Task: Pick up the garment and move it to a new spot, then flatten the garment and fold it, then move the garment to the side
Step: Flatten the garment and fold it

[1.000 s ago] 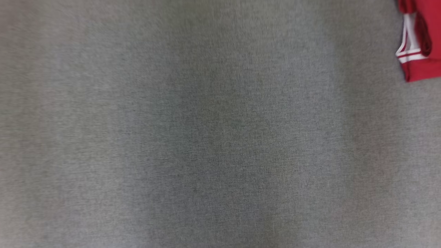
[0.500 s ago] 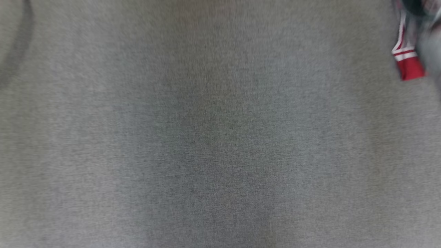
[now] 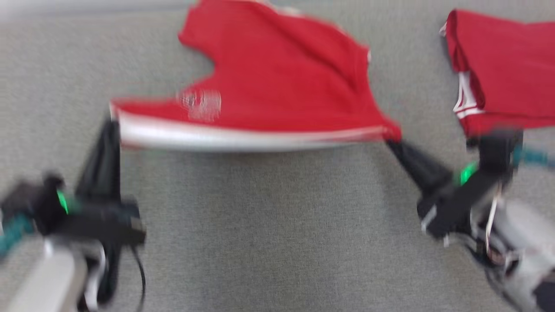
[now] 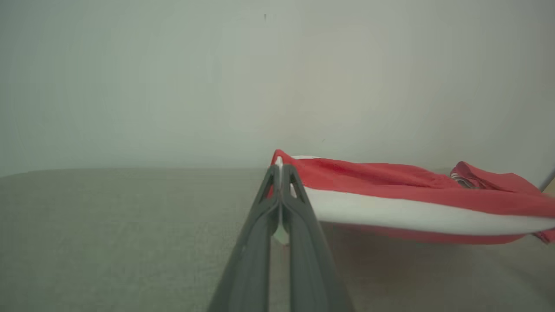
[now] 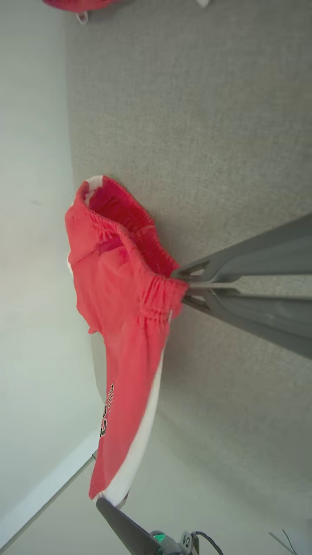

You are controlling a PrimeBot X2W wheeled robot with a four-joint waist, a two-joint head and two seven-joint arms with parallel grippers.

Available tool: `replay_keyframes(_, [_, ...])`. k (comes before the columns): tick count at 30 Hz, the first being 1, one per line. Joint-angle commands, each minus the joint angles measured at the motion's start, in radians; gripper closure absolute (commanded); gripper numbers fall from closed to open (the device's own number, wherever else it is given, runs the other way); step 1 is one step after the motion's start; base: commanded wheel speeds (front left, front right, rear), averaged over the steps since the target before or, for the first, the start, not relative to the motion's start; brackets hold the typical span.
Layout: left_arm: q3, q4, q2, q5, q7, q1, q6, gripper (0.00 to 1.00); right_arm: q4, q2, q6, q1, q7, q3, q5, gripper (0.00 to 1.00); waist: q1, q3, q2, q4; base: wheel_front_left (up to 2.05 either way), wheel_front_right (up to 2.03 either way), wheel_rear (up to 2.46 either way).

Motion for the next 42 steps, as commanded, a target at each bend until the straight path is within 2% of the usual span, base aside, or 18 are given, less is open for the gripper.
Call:
replay_keyframes(1, [0.022, -0.011, -0.014, 0.012, -0.002, 0.080, 0.006, 1.00, -0.017, -0.002, -0.003, 0.073, -0.009, -0.021, -0.007, 1.00, 0.0005, -0.068, 0.0003, 0.014, 0.00, 0.00, 0.00])
replay_keyframes(4, [0.065, -0.034, -0.053, 0.040, -0.002, 0.220, 0.019, 1.00, -0.043, 0.009, -0.003, 0.200, 0.005, -0.040, -0.029, 1.00, 0.0005, -0.102, 0.0003, 0.007, 0.00, 0.00, 0.00])
replay_keyframes(8, [0.100, -0.027, -0.104, 0.080, -0.002, 0.372, 0.008, 1.00, -0.056, 0.034, -0.003, 0.352, 0.021, -0.077, -0.053, 1.00, 0.0005, -0.153, 0.0003, 0.007, 0.00, 0.00, 0.00])
replay_keyframes(14, [0.185, 0.011, -0.182, 0.108, -0.002, 0.545, -0.034, 1.00, -0.094, 0.069, -0.003, 0.572, 0.074, -0.131, -0.082, 1.00, 0.0005, -0.229, 0.0003, 0.019, 0.00, 0.00, 0.00])
replay_keyframes(19, [0.252, 0.033, -0.224, 0.128, -0.003, 0.614, -0.063, 1.00, -0.153, 0.092, -0.003, 0.697, 0.140, -0.168, -0.095, 1.00, 0.0005, -0.262, 0.0003, 0.026, 0.00, 0.00, 0.00])
replay_keyframes(25, [0.324, 0.039, -0.267, 0.184, -0.003, 0.637, -0.112, 1.00, -0.261, 0.157, -0.003, 0.809, 0.254, -0.233, -0.128, 1.00, 0.0005, -0.260, 0.0003, 0.026, 0.00, 0.00, 0.00])
replay_keyframes(28, [0.343, 0.019, -0.254, 0.210, -0.003, 0.593, -0.133, 1.00, -0.307, 0.191, -0.003, 0.805, 0.281, -0.260, -0.134, 1.00, 0.0005, -0.239, 0.0003, 0.015, 0.00, 0.00, 0.00])
replay_keyframes(33, [0.337, 0.013, -0.183, 0.252, 0.009, 0.454, -0.160, 1.00, -0.339, 0.257, -0.003, 0.748, 0.301, -0.299, -0.116, 1.00, 0.0005, -0.198, 0.0003, -0.025, 0.00, 0.00, 0.00])
replay_keyframes(38, [0.284, 0.016, -0.097, 0.263, 0.102, 0.231, -0.187, 1.00, -0.327, 0.313, -0.003, 0.640, 0.283, -0.317, -0.104, 1.00, 0.0005, -0.113, 0.0003, -0.079, 0.00, 0.00, 0.00])
replay_keyframes(42, [0.232, 0.076, -0.030, 0.253, 0.186, 0.049, -0.199, 1.00, -0.302, 0.353, -0.002, 0.539, 0.259, -0.307, -0.095, 1.00, 0.0005, -0.035, 0.0003, -0.129, 0.00, 0.00, 0.00])
